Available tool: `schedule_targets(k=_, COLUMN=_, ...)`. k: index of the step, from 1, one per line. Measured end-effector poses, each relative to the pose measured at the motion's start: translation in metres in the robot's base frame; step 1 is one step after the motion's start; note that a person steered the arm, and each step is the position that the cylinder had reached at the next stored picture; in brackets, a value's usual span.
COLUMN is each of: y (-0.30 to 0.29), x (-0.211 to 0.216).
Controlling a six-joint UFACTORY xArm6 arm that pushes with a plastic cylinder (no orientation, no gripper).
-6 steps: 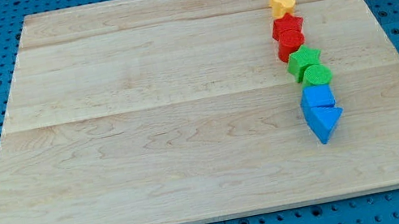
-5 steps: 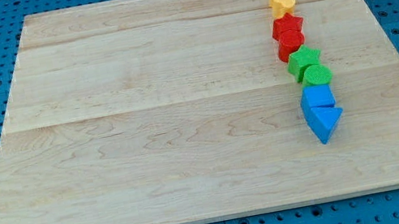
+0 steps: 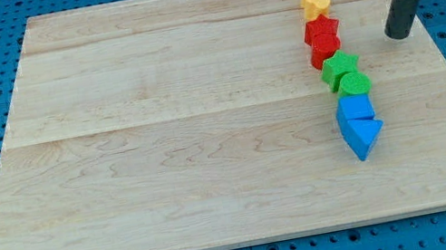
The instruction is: Push the red star to the center
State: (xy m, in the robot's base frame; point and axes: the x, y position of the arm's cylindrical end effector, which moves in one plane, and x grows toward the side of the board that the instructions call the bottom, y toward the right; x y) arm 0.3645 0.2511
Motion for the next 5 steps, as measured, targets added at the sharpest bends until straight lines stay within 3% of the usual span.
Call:
schedule_targets(k=2, y=-0.032, x=-0.029)
schedule_targets(k=4, y=-0.216, x=-0.011)
schedule_targets(k=5, y=-0.203, x=-0.028)
